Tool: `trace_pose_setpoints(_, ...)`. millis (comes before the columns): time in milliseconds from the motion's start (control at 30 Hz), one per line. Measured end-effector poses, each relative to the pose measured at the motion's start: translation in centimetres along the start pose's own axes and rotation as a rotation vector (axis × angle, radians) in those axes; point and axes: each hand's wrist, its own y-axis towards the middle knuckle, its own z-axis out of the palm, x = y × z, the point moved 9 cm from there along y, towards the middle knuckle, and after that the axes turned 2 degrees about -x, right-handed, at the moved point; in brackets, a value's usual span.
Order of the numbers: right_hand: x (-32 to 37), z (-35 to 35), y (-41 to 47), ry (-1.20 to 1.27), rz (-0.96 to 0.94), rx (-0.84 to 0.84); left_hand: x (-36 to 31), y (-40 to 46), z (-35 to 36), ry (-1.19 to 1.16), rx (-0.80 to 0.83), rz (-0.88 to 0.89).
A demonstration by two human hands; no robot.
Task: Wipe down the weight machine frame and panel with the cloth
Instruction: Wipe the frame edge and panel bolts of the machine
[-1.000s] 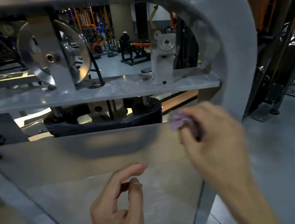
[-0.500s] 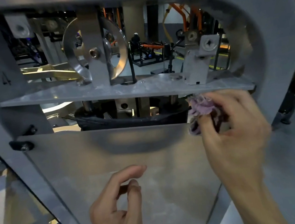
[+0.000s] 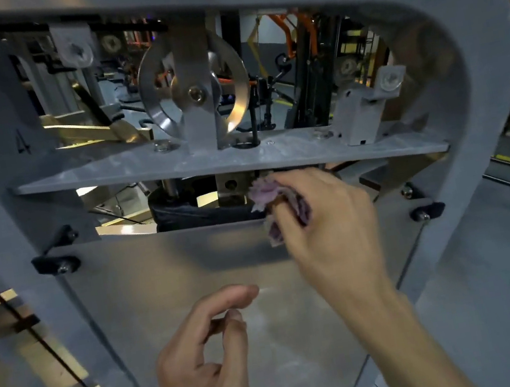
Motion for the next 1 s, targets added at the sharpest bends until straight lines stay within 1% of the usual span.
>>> trace_pose_setpoints(100, -4.2, -3.0, 0.2, -0.069, 0.169, -0.039, 0.3, 0.5, -1.4, -0.012, -0.006, -0.012)
trace_pose_setpoints(167, -5.6, -4.0, -0.2, -0.143, 0.259, -0.075, 0.7, 0.7, -2.1, -0.025, -0.013, -0.022)
trace_pose_setpoints(233, -4.0, -3.2, -0.6, -0.22, 0.235, -0.104, 1.0, 0.8, -2.5, -0.038, -0.004, -0.021)
trace_pose_setpoints(300, -0.5, -1.2, -0.6, -0.196, 0.156, -0.114, 1.0, 1.0, -2.8, -0.053, 0.012, -0.016)
trace_pose_setpoints(367, 2.1, 0.8, -0.8, -0.142, 0.08, -0.057, 0.9, 1.1, -3.0, -0.055, 0.03, -0.009)
trace_pose_setpoints(433, 2.1, 1.1, -0.5, -0.095, 0.06, -0.004, 0.8, 1.1, -3.1, -0.075, 0.051, -0.01)
trace_pose_setpoints(500, -0.3, -0.4, -0.5, -0.103, 0.149, -0.009, 0.9, 1.3, -3.5, -0.09, 0.064, -0.007)
trace_pose_setpoints(567, -2.7, -2.2, -0.7, -0.139, 0.271, -0.056, 1.1, 1.7, -4.2, -0.085, 0.062, -0.011)
trace_pose_setpoints(600, -2.9, -2.6, -0.9, -0.172, 0.299, -0.083, 1.2, 1.9, -4.6, -0.074, 0.059, -0.016)
trace_pose_setpoints(667, -0.9, -1.8, -1.0, -0.26, 0.253, -0.128, 1.7, 2.2, -5.4, -0.066, 0.052, -0.034)
trace_pose_setpoints(733, 2.7, 0.5, -1.0, -0.268, 0.172, -0.147, 2.1, 2.5, -6.2, -0.07, 0.047, -0.047)
trace_pose_setpoints(867, 8.5, 6.0, -0.7, -0.18, 0.043, -0.046, 2.5, 3.2, -6.7, -0.044, 0.064, -0.055)
trace_pose_setpoints(933, 8.7, 6.2, -0.6, -0.121, 0.026, 0.008, 2.4, 3.4, -6.9, -0.05, 0.076, -0.038)
trace_pose_setpoints(1000, 6.7, 4.4, -0.7, -0.107, 0.054, -0.006, 2.6, 3.5, -7.3, -0.059, 0.077, -0.028)
